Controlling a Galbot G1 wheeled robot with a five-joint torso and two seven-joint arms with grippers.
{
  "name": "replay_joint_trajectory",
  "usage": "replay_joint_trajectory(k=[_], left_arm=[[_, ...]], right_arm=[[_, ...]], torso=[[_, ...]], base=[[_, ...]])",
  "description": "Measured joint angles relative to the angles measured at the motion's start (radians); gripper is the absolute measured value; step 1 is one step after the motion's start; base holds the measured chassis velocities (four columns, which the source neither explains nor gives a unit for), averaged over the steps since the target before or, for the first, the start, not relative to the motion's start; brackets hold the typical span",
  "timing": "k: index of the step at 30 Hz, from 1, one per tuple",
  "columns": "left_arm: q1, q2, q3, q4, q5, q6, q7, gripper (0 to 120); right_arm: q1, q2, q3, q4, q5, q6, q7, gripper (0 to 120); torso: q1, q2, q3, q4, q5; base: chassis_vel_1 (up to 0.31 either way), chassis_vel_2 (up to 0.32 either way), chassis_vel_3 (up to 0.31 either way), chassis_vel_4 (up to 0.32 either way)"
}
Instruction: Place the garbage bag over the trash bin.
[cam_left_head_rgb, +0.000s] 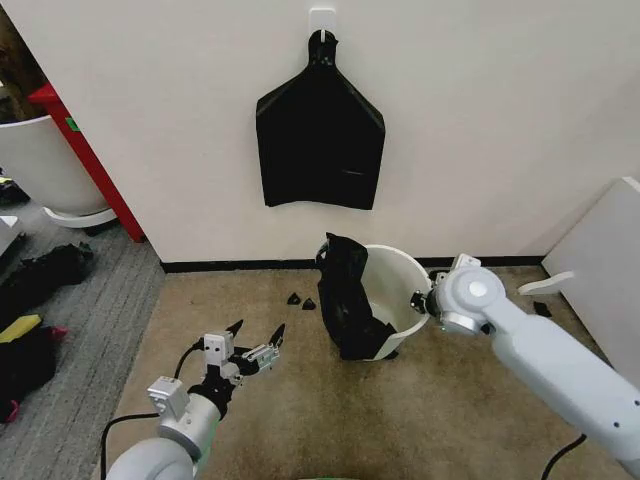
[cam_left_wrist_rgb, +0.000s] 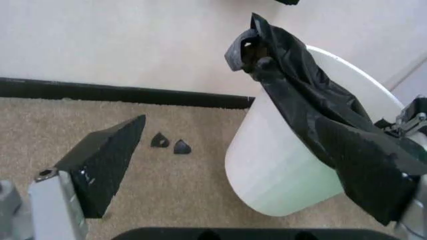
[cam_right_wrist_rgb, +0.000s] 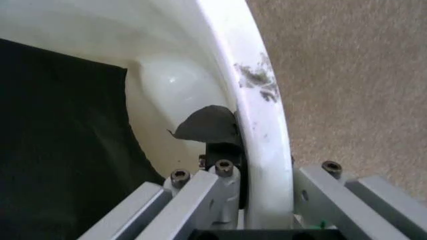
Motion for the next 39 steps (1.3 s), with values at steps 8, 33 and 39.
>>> replay_joint_trajectory(k=[8, 33, 39], left_arm=[[0.005, -0.014, 0.000, 0.007, 0.005, 0.000, 0.007, 100], [0.016, -0.017, -0.002, -0.016, 0.014, 0.000, 0.019, 100], [0.017, -0.021, 0.004, -0.018, 0.023, 0.000, 0.027, 100]], right_arm=[[-0.048, 0.015, -0.027, 0.015, -0.054, 0.019, 0.004, 0], [-0.077, 0.043, -0.032, 0.013, -0.102, 0.066, 0.023, 38], [-0.067, 0.013, 0.000, 0.049, -0.084, 0.069, 0.021, 61]], torso=[[0.000, 0.000, 0.000, 0.0000, 0.0002], [0.000, 0.000, 0.000, 0.0001, 0.0004], [0.000, 0.000, 0.000, 0.0001, 0.0003]], base=[[0.000, 0.000, 0.000, 0.000], [0.000, 0.000, 0.000, 0.000], [0.000, 0.000, 0.000, 0.000]])
